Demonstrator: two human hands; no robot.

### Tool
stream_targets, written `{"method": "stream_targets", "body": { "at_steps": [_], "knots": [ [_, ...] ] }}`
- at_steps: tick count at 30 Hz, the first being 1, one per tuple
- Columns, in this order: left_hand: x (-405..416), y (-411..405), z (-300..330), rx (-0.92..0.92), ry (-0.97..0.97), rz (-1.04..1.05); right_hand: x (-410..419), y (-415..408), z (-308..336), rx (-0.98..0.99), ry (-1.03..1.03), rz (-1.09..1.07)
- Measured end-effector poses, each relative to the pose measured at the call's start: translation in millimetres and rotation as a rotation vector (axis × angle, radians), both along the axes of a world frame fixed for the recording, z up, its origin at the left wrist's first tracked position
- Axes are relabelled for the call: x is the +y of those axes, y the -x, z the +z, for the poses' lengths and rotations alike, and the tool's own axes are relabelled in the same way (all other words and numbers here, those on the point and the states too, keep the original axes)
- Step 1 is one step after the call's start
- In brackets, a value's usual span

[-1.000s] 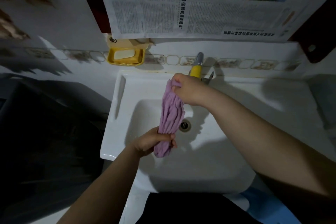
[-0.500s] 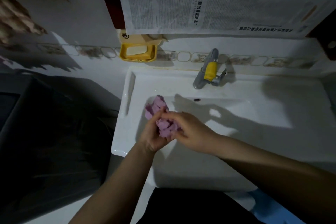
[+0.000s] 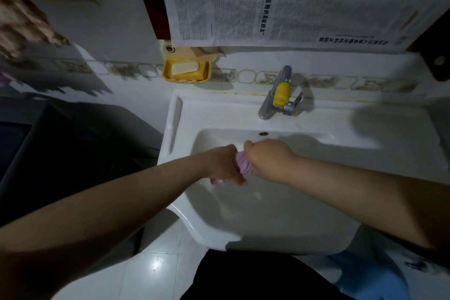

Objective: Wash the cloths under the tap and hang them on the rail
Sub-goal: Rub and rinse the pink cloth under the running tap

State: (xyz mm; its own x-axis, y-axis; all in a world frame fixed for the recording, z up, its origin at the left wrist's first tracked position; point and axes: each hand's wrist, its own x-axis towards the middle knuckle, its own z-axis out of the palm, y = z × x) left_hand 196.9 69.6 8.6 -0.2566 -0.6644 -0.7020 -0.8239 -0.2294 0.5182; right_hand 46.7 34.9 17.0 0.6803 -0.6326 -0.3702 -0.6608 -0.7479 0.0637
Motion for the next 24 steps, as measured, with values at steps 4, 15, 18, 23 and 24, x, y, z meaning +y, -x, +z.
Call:
{"method": "stream_targets", "body": {
  "at_steps": [4,15,18,23,24],
  "knots": [
    [5,-1,-12,-0.383,0.814,-0.328,-9,-11,16,0.043,-0.631,-0.41],
    [-42,-27,-2,-0.086,1.6,-0.69,-1,13,9,-0.675,-2.13,-0.914],
    [-44,-29,-8,-0.135,1.548,-0.765,-15,22,7,-0.659,-2.065,-0.992],
    [-26,-23,-17,-0.21,1.177,-0.443,-36,38,-1,-0.802,-1.899,-1.163],
    [-19,-16,-14,-0.209,1.001,-0.273,-37,40,2,-0.827,-1.831,-1.131]
  ]
}}
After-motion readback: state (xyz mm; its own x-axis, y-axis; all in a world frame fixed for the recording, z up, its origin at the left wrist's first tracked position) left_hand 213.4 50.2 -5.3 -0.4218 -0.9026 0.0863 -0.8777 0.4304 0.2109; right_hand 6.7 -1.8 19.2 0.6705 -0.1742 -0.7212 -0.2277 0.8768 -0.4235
